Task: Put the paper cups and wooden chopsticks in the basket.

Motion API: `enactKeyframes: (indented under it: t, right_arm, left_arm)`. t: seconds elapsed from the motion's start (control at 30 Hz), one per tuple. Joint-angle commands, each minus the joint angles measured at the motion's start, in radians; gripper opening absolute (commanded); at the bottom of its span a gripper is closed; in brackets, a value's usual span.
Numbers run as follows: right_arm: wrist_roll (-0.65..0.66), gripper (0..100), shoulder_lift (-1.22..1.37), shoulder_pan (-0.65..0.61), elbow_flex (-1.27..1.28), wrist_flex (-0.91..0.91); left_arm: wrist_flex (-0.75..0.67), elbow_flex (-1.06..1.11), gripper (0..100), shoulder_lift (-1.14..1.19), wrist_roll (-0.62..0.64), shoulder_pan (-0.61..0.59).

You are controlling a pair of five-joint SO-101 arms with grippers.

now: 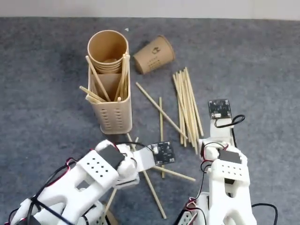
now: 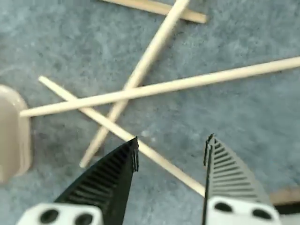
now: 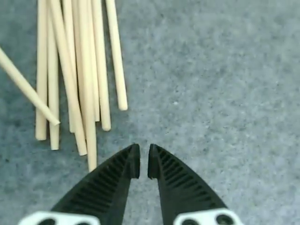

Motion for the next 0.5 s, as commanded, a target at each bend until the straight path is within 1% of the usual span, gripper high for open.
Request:
enactKeyframes:
  t: [0.0, 0.1, 0.2, 0.37, 0.4, 0.47]
  right_arm:
    - [0.011, 4.9, -0.015, 0.01, -0.005, -0.013]
    - [0.011, 4.9, -0.015, 0.01, -0.005, -0.013]
    - [0.011, 4.9, -0.015, 0.01, -0.005, -0.013]
    - [0.011, 4.9, -0.015, 0.01, -0.005, -0.013]
    - [0.011, 4.9, -0.015, 0.01, -0.005, -0.013]
    - [0.011, 4.9, -0.015, 0.01, -0.005, -0.013]
  left_arm:
    - [-0.083, -0.001, 25, -0.015, -0.032, -0.081]
    - [-0.149, -0.005, 25, -0.005, -0.029, -0.087]
    - [-0.213, -0.005, 25, 0.068, -0.028, -0.084]
    - [-0.316, -0.019, 24, 0.334, -0.028, -0.087]
    - [-0.322, -0.044, 24, 0.384, -0.028, -0.088]
    - [-0.29, -0.125, 22, 0.47, -0.028, -0.091]
